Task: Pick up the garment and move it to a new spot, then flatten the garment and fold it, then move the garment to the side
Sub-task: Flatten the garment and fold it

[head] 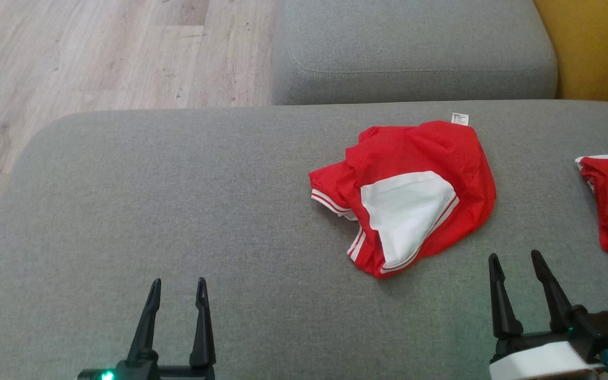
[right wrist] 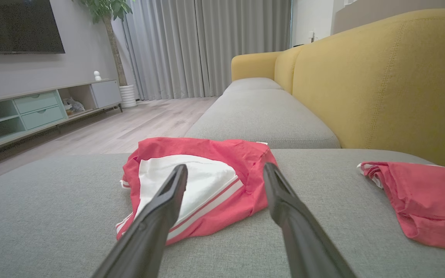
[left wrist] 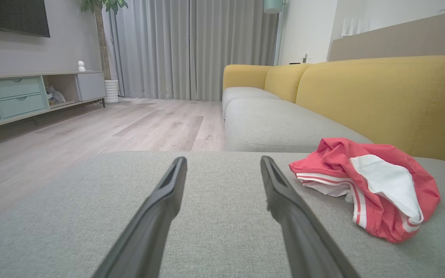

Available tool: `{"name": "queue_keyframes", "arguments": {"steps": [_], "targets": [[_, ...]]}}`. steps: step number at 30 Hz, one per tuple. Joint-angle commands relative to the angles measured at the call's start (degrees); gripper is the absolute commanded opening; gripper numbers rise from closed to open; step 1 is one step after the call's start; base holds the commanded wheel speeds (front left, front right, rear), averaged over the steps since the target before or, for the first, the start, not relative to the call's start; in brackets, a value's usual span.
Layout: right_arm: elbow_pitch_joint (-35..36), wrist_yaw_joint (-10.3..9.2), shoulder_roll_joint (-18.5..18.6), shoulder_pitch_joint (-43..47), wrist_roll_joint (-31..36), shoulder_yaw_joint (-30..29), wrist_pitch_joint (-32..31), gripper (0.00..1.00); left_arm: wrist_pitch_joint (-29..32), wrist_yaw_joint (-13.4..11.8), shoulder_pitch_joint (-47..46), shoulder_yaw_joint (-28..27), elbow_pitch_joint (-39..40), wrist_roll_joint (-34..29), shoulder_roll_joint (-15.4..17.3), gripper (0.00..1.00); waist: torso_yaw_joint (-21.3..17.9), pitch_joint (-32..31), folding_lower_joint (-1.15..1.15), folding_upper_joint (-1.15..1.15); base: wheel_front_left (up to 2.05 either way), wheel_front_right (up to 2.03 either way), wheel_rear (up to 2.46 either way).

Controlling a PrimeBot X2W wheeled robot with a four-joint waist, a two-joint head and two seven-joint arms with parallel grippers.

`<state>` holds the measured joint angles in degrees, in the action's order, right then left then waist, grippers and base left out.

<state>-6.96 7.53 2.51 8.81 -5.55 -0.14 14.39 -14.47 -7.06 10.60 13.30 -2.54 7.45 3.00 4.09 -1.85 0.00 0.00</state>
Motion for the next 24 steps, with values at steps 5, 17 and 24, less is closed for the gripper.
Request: {"name": "queue_keyframes", "arguments": {"steps": [5, 17, 24], "targets": [[1.6, -0.04, 0.4, -1.3, -0.2, 2.1, 0.6, 1.00, -0.5, 0.2, -1.4, -1.3, 2.0, -0.8, -0.1, 1.00, -0.3, -0.4, 0.00, 0.00, 0.00, 0.00, 0.00], [2.5, -0.04, 0.4, -1.4, -0.2, 2.6, 0.6, 1.00, -0.5, 2.1, -2.1, 1.2, -0.4, -0.5, -0.1, 1.00, -1.4, 0.8, 0.00, 0.00, 0.00, 0.00, 0.00], [3.6, -0.04, 0.4, -2.5, 0.6, 3.7, 0.6, 1.00, -0.5, 5.5, -7.2, 9.5, -7.0, 0.2, -0.1, 1.00, -3.4, 4.7, 0.00, 0.00, 0.00, 0.00, 0.00]]}}
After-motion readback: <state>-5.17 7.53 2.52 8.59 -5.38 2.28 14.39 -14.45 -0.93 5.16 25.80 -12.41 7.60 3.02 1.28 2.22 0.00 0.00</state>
